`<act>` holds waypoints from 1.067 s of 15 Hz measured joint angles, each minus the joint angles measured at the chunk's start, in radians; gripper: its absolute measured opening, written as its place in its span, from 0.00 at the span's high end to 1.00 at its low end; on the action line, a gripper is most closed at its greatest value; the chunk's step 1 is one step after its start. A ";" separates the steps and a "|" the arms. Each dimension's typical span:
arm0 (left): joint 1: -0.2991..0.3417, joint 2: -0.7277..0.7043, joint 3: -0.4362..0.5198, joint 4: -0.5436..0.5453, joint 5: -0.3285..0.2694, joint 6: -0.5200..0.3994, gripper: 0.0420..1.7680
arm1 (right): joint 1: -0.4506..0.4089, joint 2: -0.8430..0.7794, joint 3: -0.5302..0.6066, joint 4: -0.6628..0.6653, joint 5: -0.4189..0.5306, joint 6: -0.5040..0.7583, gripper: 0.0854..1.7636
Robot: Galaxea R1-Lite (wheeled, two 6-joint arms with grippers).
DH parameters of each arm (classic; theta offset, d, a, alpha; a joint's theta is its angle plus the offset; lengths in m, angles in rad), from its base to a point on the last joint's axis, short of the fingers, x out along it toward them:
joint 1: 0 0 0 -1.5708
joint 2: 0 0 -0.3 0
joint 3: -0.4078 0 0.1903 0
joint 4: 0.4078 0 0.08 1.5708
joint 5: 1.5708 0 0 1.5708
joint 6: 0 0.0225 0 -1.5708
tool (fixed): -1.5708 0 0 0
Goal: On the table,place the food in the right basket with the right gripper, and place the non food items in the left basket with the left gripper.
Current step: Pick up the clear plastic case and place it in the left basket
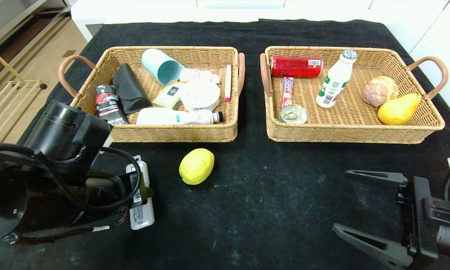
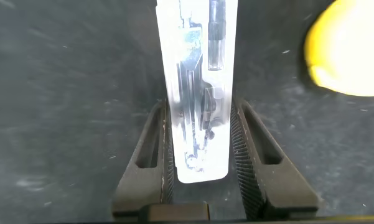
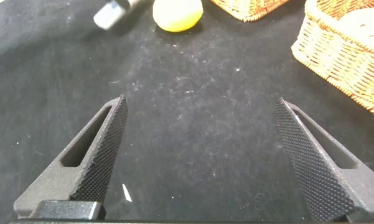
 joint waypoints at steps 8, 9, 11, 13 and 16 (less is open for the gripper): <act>0.026 -0.125 -0.118 -0.004 0.050 0.116 0.66 | 0.004 0.003 0.003 0.001 0.000 0.000 0.03; 0.027 -0.121 -0.157 -0.004 0.051 0.132 0.66 | 0.004 0.004 0.004 0.001 0.000 0.000 0.03; 0.039 -0.097 -0.242 -0.003 0.053 0.163 0.66 | 0.004 0.003 0.003 0.000 0.001 0.000 0.03; 0.054 -0.053 -0.332 -0.008 0.055 0.189 0.66 | 0.002 0.001 0.003 -0.001 0.000 0.000 0.03; 0.093 0.022 -0.456 -0.013 0.054 0.216 0.66 | 0.000 -0.002 0.001 -0.001 0.000 0.000 0.03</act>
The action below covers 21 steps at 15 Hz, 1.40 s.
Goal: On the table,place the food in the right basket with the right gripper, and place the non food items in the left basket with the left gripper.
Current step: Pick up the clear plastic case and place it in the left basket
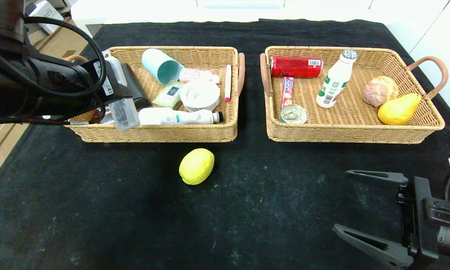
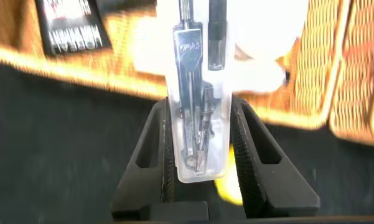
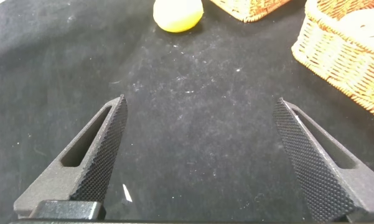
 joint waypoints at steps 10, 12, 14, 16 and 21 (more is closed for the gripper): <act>0.069 0.190 -0.145 -0.111 -0.009 0.070 0.66 | -0.002 -0.005 -0.003 -0.001 0.000 0.000 0.03; 0.071 0.214 -0.160 -0.112 -0.009 0.071 0.66 | -0.002 -0.006 -0.003 -0.001 0.000 0.000 0.03; 0.077 0.236 -0.178 -0.112 -0.009 0.072 0.66 | -0.004 -0.007 -0.004 0.000 0.000 0.000 0.03; 0.078 0.249 -0.184 -0.112 -0.010 0.071 0.66 | -0.011 -0.011 -0.006 -0.001 0.000 0.000 0.03; 0.080 0.264 -0.193 -0.111 -0.010 0.073 0.66 | -0.013 -0.015 -0.004 0.000 0.000 -0.001 0.03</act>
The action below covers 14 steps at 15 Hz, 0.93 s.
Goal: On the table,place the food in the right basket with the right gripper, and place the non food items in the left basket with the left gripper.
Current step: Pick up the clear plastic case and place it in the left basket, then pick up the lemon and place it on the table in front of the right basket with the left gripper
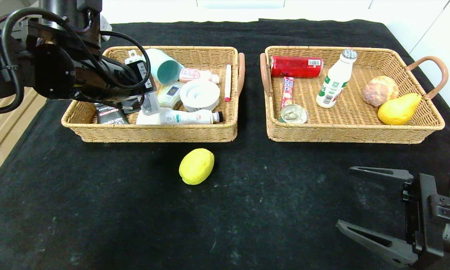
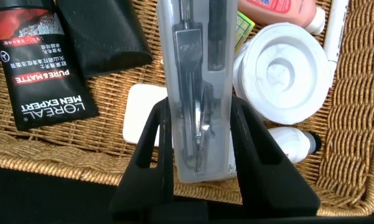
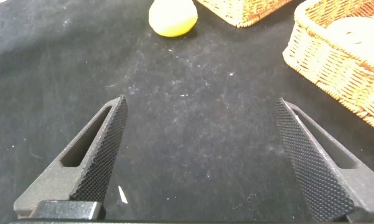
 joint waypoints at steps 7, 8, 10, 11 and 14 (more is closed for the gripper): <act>0.001 0.002 -0.001 0.000 -0.001 -0.003 0.39 | -0.003 0.000 0.000 0.000 0.000 0.000 0.03; 0.001 0.002 -0.001 0.000 -0.001 -0.003 0.35 | -0.003 0.000 0.000 0.000 0.000 0.000 0.03; 0.000 0.000 0.000 0.002 -0.001 -0.002 0.28 | -0.003 0.000 -0.001 0.000 0.000 0.000 0.03; -0.001 -0.003 0.000 0.005 -0.001 -0.002 0.25 | -0.003 -0.001 -0.001 0.000 0.000 0.000 0.03; -0.026 -0.017 0.009 0.020 -0.001 0.001 0.18 | -0.003 0.000 0.002 0.000 0.000 0.000 0.03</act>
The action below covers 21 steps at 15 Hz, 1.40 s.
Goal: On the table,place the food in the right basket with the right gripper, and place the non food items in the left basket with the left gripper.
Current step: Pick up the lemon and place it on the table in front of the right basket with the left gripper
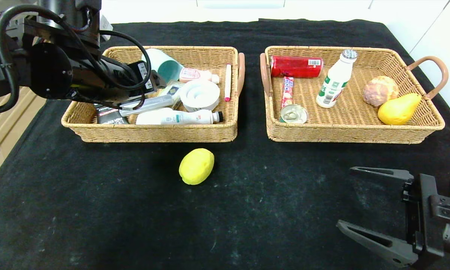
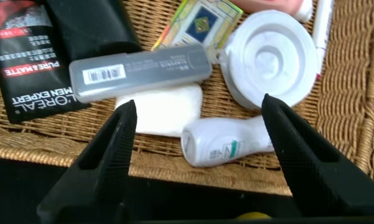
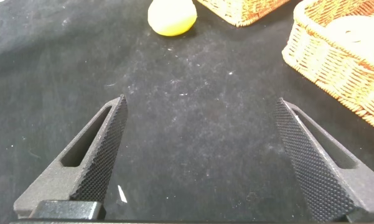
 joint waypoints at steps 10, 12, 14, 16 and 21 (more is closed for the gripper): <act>-0.152 -0.105 0.159 0.033 -0.001 0.129 0.07 | 0.000 0.000 0.000 0.000 0.000 0.001 0.03; -0.196 -0.128 0.206 0.032 -0.002 0.197 0.06 | 0.000 0.000 0.002 0.000 -0.001 0.000 0.03; -0.234 -0.144 0.244 0.032 -0.002 0.217 0.06 | 0.001 0.000 0.003 0.000 0.000 -0.001 0.03; -0.265 -0.154 0.279 0.034 -0.003 0.222 0.05 | 0.002 0.000 0.004 0.000 0.000 -0.001 0.03; -0.332 -0.145 0.347 0.032 0.001 0.226 0.04 | 0.001 0.000 0.004 0.000 0.000 -0.002 0.03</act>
